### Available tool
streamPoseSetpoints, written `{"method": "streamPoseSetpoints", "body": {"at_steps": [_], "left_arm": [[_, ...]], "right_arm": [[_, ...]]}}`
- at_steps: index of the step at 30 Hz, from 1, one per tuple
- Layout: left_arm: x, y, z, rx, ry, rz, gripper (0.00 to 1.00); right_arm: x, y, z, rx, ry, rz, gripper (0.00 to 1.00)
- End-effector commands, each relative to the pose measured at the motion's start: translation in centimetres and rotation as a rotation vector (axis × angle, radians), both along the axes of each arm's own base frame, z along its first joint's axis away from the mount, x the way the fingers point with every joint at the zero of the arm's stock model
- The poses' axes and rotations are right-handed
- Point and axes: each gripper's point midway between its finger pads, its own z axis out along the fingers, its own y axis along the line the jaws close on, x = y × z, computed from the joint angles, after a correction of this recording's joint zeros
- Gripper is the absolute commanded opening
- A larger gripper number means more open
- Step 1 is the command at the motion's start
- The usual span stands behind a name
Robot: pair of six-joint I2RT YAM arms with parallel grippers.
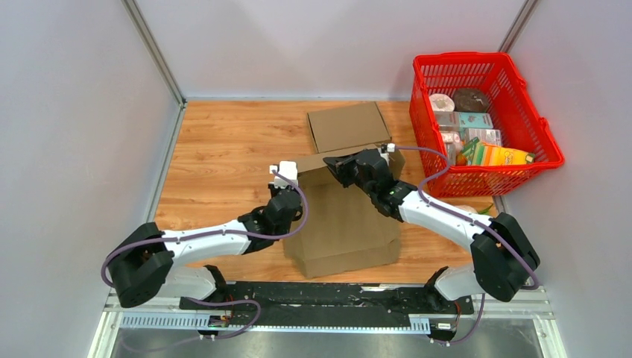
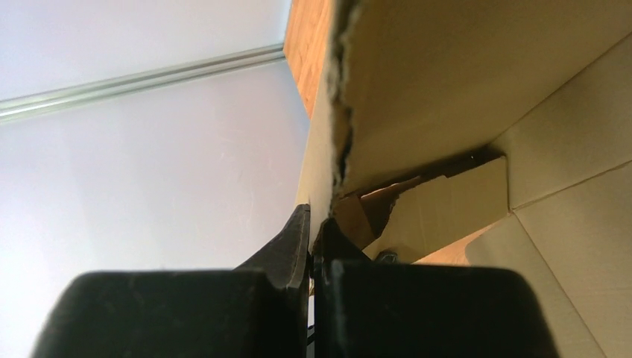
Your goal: Fold the paper box
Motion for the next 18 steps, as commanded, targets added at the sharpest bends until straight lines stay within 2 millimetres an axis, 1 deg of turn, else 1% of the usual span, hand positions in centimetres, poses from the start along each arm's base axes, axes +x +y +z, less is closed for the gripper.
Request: {"method": "streamPoseSetpoints", "body": {"at_steps": [1, 2, 4, 5, 6, 7, 8, 10, 11, 12, 13, 14, 16, 17, 18], "left_arm": [[2.1, 1.8, 2.6, 0.011, -0.059, 0.229, 0.02], [2.1, 2.4, 2.3, 0.012, -0.055, 0.277, 0.00], [2.1, 2.3, 1.8, 0.000, -0.046, 0.285, 0.00], [2.4, 1.3, 2.0, -0.032, -0.056, 0.245, 0.09], [2.4, 0.9, 1.4, -0.024, -0.051, 0.212, 0.19], [2.4, 0.3, 1.4, -0.034, -0.051, 0.182, 0.29], [2.4, -0.6, 1.5, -0.064, -0.054, 0.137, 0.43], [1.9, -1.3, 1.3, -0.091, -0.050, 0.074, 0.48], [1.5, -2.4, 1.4, -0.118, -0.041, -0.004, 0.48], [0.8, -2.2, 1.3, -0.132, -0.039, -0.033, 0.50], [0.3, -2.2, 1.4, -0.148, -0.038, -0.055, 0.57], [-0.2, -2.4, 1.3, -0.166, -0.028, -0.091, 0.59], [-1.5, -1.2, 1.5, -0.205, -0.036, -0.114, 0.61], [-2.1, -1.1, 1.5, -0.237, -0.025, -0.141, 0.61], [-2.7, 0.3, 1.7, -0.277, -0.039, -0.145, 0.62]], "right_arm": [[-2.5, 1.3, -1.5, -0.013, 0.086, 0.093, 0.00], [-2.5, 1.3, -1.4, -0.009, 0.089, 0.091, 0.00], [-2.7, 1.3, -1.1, 0.004, 0.091, 0.095, 0.00], [-2.7, 1.3, -1.0, 0.005, 0.093, 0.096, 0.00], [-2.8, 1.3, -0.9, 0.009, 0.093, 0.099, 0.00], [-2.8, 1.3, -0.8, 0.009, 0.093, 0.101, 0.00], [-2.8, 1.3, -0.8, 0.009, 0.093, 0.101, 0.00], [-2.8, 1.2, -0.7, 0.009, 0.088, 0.103, 0.00], [-2.6, 1.0, -0.6, 0.002, 0.079, 0.102, 0.00], [-2.6, 0.8, -0.6, -0.005, 0.074, 0.104, 0.00], [-2.5, 0.6, -0.5, -0.009, 0.068, 0.101, 0.00], [-2.2, 0.3, -0.7, -0.017, 0.072, 0.095, 0.00], [-2.2, 0.1, -0.9, -0.009, 0.083, 0.101, 0.00], [-2.1, -0.1, -1.0, -0.005, 0.083, 0.099, 0.00], [-2.0, -0.2, -0.8, 0.001, 0.081, 0.094, 0.00]]}}
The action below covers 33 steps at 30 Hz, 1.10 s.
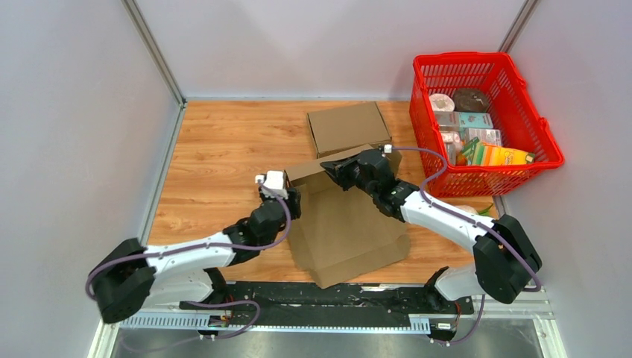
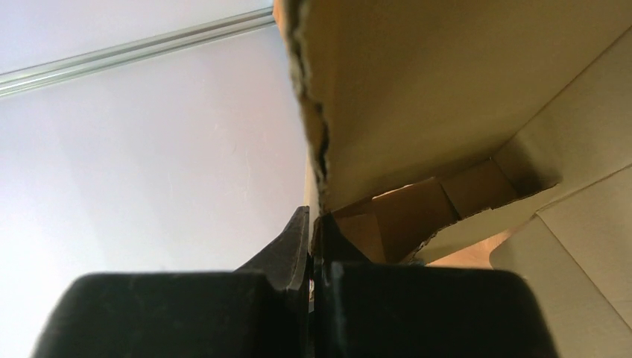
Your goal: Fold the paper box
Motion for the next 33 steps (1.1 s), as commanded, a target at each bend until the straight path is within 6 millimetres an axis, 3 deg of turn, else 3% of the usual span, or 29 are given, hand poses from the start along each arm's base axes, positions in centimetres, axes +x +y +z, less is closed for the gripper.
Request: {"method": "streamPoseSetpoints", "body": {"at_steps": [1, 4, 5, 6, 8, 12, 17, 21, 22, 26, 30, 32, 33], "left_arm": [[-1.9, 1.0, 3.1, -0.224, -0.062, -0.097, 0.63], [-3.7, 2.5, 3.9, -0.294, -0.088, -0.155, 0.63], [-4.1, 3.1, 3.0, -0.277, -0.070, -0.157, 0.63], [-4.3, 3.7, 4.1, -0.303, -0.100, -0.152, 0.63], [-4.5, 4.4, 3.8, -0.311, -0.078, -0.136, 0.63], [-4.2, 4.1, 3.8, -0.306, -0.099, -0.154, 0.71], [-3.1, 0.4, 4.0, -0.181, -0.068, -0.313, 0.71], [-1.7, -1.4, 4.3, -0.179, -0.082, -0.334, 0.60], [-1.3, -2.0, 5.4, -0.212, -0.124, -0.340, 0.56], [-1.0, -4.3, 6.6, -0.260, -0.160, -0.424, 0.40], [-1.8, -4.7, 6.0, -0.300, -0.168, -0.466, 0.34], [-2.5, -4.1, 5.4, -0.323, -0.165, -0.459, 0.36], [-2.7, -3.8, 5.1, -0.341, -0.150, -0.447, 0.43]], "right_arm": [[-1.2, -0.4, -0.7, -0.024, 0.036, 0.053, 0.00], [-0.8, -0.7, 0.0, -0.018, 0.027, 0.042, 0.00], [-0.8, -0.7, 0.1, -0.020, 0.027, 0.040, 0.00], [-0.6, -0.6, 0.7, -0.017, 0.016, 0.043, 0.00], [-0.5, -0.5, 0.7, -0.022, 0.012, 0.044, 0.00], [-0.8, -0.2, -0.2, -0.027, 0.035, 0.055, 0.00], [-0.5, 0.1, 0.1, -0.033, 0.023, 0.048, 0.00], [-0.7, 0.4, 0.2, -0.050, 0.028, 0.051, 0.00], [-0.9, 0.7, 0.1, -0.051, 0.030, 0.057, 0.00], [-1.1, 1.2, -0.6, -0.059, 0.052, 0.050, 0.00], [-1.1, 1.1, -1.0, -0.081, 0.054, 0.044, 0.00], [-0.9, 0.9, -1.3, -0.100, 0.047, 0.036, 0.00], [-0.8, 0.8, -1.3, -0.108, 0.039, 0.033, 0.00]]}}
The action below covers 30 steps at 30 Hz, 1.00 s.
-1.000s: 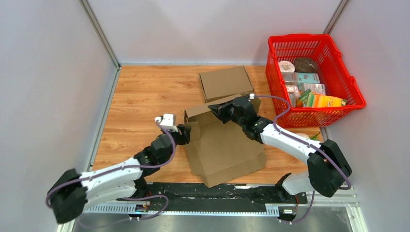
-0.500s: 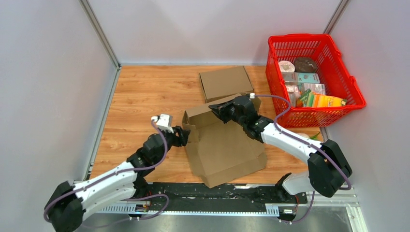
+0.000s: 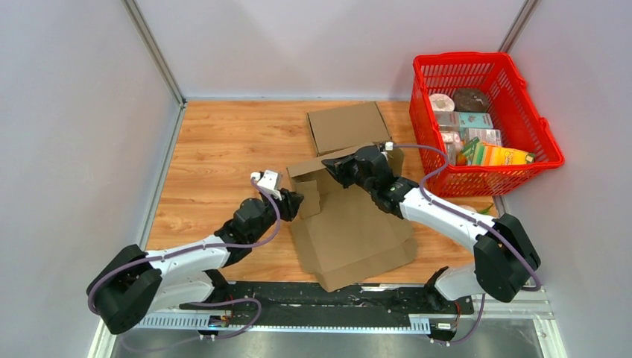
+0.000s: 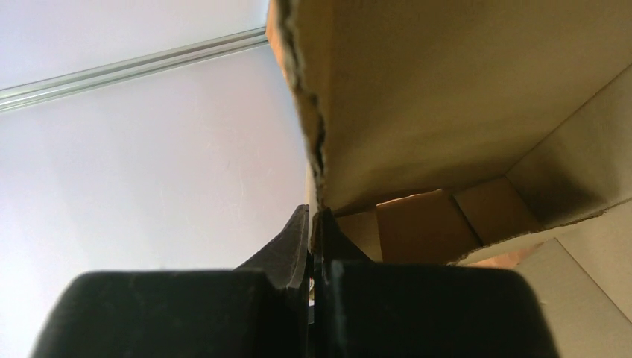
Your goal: Fold the paper box
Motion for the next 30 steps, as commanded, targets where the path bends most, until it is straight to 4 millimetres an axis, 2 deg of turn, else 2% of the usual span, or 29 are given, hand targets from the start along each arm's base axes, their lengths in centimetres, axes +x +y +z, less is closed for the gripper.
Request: {"method": "streamPoseSetpoints", "body": {"at_steps": [1, 3, 4, 7, 10, 12, 14, 15, 18, 20, 22, 26, 27, 28, 30], "left_arm": [[-1.6, -1.3, 3.9, -0.193, -0.081, -0.080, 0.46], [-2.3, 0.0, 3.3, -0.205, -0.057, -0.045, 0.55], [-2.3, 1.0, 2.2, -0.180, -0.029, -0.004, 0.57], [-2.7, 2.9, 1.3, -0.163, -0.023, 0.059, 0.63], [-2.2, 3.8, 2.2, -0.155, -0.064, 0.105, 0.65], [-1.6, 3.4, 2.5, -0.136, -0.067, 0.108, 0.65], [-1.1, 2.6, 3.8, -0.147, -0.102, 0.090, 0.64], [-0.9, 2.2, 3.4, -0.136, -0.097, 0.079, 0.62], [-0.5, 0.2, 4.7, -0.165, -0.117, 0.013, 0.52], [-0.4, -1.2, 5.4, -0.190, -0.121, -0.036, 0.49], [-0.2, -1.8, 6.0, -0.209, -0.130, -0.051, 0.42], [0.3, -1.4, 6.0, -0.205, -0.135, -0.012, 0.37], [0.5, -1.0, 6.1, -0.211, -0.129, 0.015, 0.40], [1.1, 0.2, 4.9, -0.180, -0.089, 0.094, 0.45], [1.3, 1.0, 4.8, -0.174, -0.072, 0.145, 0.54]], "right_arm": [[-1.1, 0.6, -1.4, -0.086, 0.011, 0.051, 0.00], [-0.8, 0.1, -0.8, -0.100, -0.015, 0.037, 0.00], [-0.6, -0.1, -0.6, -0.109, -0.022, 0.033, 0.00], [-0.3, -0.3, -0.3, -0.102, -0.023, 0.027, 0.02], [-0.5, 0.3, -0.3, -0.089, -0.017, 0.045, 0.02], [-0.7, 0.4, -0.7, -0.091, -0.010, 0.045, 0.02], [-1.0, 0.7, -1.0, -0.096, -0.005, 0.052, 0.02], [-1.2, 0.6, -1.5, -0.100, 0.003, 0.053, 0.02], [-1.5, 1.1, -2.1, -0.082, 0.018, 0.064, 0.01], [-1.5, 1.4, -2.1, -0.080, 0.019, 0.070, 0.01], [-1.6, 1.6, -2.1, -0.080, 0.019, 0.072, 0.01], [-1.6, 1.5, -2.1, -0.082, 0.019, 0.066, 0.01], [-1.6, 1.4, -2.2, -0.085, 0.022, 0.063, 0.00], [-1.6, 1.3, -2.1, -0.085, 0.020, 0.062, 0.00], [-1.6, 1.4, -2.0, -0.082, 0.018, 0.063, 0.00]]}}
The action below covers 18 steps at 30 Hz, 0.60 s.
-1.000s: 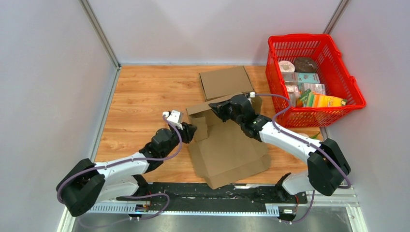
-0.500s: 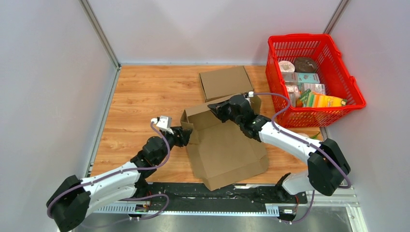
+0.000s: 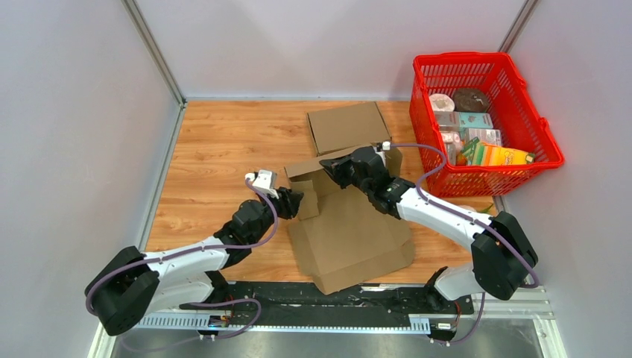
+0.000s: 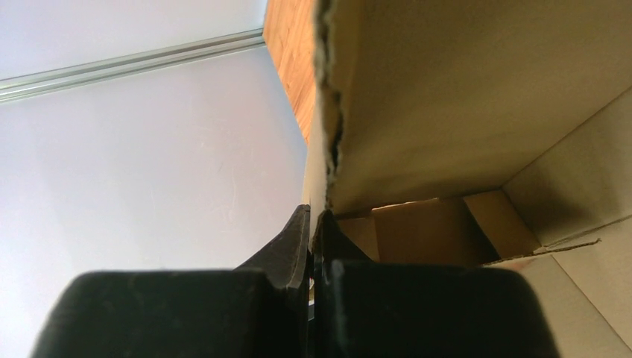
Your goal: Fold the paper box
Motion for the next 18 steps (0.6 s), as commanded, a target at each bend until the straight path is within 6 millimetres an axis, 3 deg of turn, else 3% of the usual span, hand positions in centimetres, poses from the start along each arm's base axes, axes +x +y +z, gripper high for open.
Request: {"method": "streamPoseSetpoints", "body": {"at_steps": [1, 4, 9, 14, 18], "left_arm": [[1.3, 0.7, 3.8, -0.088, -0.047, 0.107, 0.55], [0.7, 1.5, 3.5, -0.064, -0.052, 0.144, 0.66], [1.0, 1.9, 3.1, -0.062, -0.054, 0.190, 0.68], [2.5, 1.5, 4.3, -0.051, -0.091, 0.234, 0.56], [3.3, 0.9, 5.0, 0.006, -0.120, 0.258, 0.39]], "right_arm": [[-1.6, 0.9, -1.8, -0.048, 0.041, 0.065, 0.00], [-1.5, 0.8, -1.9, -0.051, 0.042, 0.061, 0.00], [-1.4, 1.5, -1.7, -0.032, 0.042, 0.079, 0.00], [-1.5, 1.7, -1.9, -0.029, 0.048, 0.089, 0.00], [-1.7, 1.6, -1.9, -0.023, 0.054, 0.087, 0.00]]}}
